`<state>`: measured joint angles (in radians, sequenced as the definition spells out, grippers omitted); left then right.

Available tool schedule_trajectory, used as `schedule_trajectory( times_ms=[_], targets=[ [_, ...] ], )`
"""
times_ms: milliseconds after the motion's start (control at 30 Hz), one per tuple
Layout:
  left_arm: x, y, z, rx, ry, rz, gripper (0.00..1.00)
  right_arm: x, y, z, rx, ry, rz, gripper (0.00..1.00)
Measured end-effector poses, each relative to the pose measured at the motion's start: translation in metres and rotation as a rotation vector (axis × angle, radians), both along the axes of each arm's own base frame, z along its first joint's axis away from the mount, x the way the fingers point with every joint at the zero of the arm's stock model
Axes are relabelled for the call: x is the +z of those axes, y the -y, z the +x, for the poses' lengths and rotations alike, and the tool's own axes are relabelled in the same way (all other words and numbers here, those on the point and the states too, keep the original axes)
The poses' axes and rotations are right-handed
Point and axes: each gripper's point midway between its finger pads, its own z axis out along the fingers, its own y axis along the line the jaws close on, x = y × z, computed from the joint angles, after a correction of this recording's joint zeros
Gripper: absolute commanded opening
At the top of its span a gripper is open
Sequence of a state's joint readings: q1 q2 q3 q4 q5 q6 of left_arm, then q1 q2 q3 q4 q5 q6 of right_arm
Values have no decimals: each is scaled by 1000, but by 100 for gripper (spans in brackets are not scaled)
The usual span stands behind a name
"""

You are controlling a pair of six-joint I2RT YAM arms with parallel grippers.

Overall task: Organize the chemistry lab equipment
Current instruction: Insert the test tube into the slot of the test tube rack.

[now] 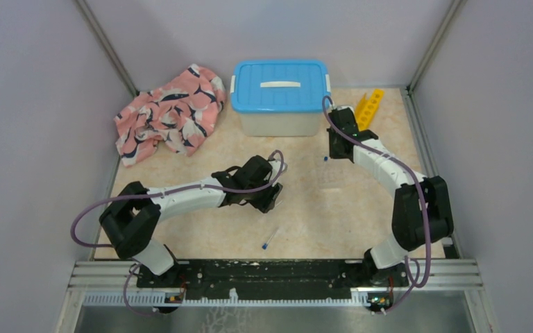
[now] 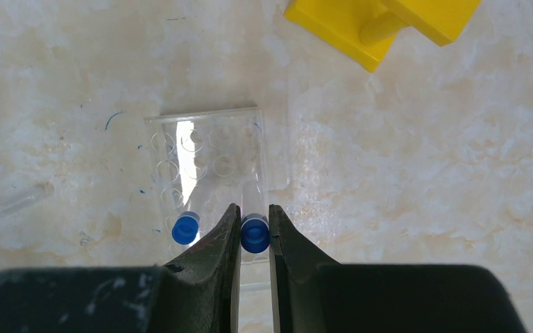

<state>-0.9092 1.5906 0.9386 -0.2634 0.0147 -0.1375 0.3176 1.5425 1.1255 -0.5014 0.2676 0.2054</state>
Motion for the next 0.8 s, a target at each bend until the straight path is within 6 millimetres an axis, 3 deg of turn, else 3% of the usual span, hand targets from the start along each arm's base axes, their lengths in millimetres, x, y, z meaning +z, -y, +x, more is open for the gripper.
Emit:
schedule_trajectory(
  times_ms=[800],
  targets=[
    [-4,-1,2,11,23,28,58,-17,1,0,-7,-45,-11,2]
  ],
)
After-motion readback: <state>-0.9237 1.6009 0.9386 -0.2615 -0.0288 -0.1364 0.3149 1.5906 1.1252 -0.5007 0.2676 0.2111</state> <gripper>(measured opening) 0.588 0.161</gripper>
